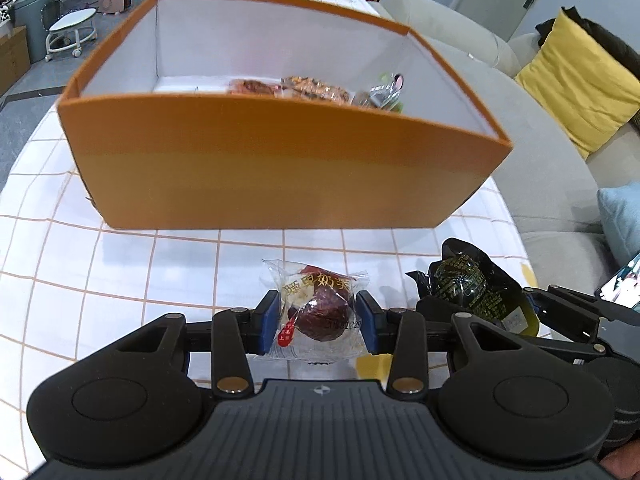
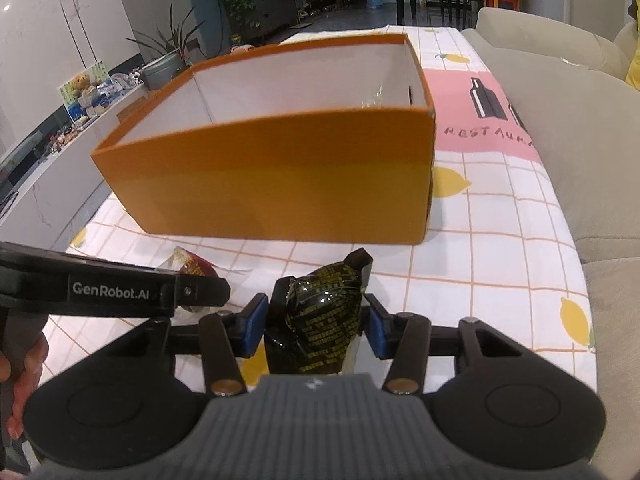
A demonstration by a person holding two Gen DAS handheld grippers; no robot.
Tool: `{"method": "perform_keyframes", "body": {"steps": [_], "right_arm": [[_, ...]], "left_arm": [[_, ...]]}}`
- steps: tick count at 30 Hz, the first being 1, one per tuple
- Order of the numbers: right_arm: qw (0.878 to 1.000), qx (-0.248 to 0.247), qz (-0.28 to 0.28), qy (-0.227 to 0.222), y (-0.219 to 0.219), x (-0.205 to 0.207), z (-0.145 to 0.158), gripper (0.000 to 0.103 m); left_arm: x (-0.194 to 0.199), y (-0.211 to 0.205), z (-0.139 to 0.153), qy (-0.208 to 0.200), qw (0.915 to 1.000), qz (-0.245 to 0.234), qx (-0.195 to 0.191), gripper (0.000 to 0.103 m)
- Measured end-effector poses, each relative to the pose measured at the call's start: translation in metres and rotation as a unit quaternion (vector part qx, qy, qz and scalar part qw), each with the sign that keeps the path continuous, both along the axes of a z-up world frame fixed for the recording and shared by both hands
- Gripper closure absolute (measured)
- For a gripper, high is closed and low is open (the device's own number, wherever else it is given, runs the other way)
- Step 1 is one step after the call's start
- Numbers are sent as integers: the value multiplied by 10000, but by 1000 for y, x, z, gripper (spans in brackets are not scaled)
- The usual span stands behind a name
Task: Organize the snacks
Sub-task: 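Lift both snacks and carry them over the orange box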
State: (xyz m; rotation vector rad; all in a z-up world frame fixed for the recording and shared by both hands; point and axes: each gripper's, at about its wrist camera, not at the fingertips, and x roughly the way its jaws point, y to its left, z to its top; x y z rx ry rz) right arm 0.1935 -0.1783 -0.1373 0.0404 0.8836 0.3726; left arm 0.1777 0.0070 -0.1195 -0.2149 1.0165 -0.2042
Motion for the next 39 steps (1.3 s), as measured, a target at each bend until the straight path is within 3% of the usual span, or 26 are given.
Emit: {"method": "perform_keyframes", "body": {"steps": [15,21,25,30,39], "right_arm": [[9956,326,-10,-876,-5,-21,78,55],[9914,403,-4,-1248,-4,-11,110,55],[9886,302,76,-1475,4,4,128,55],[9873,106,182,-1572,17,32,140,55],[9916,-154,253,-1260,34,99,127,55]], "left_arm": [[0,7,86,-993,9946,34,-283,57],[16,9,119,-1349,9907,-83,-131,57],[33,12,131,-1323,9910,-181,-61,57],[63,8,135,-1273,9899,-429,455,57],[125,18,111,-701,9903,-631,1020,57]]}}
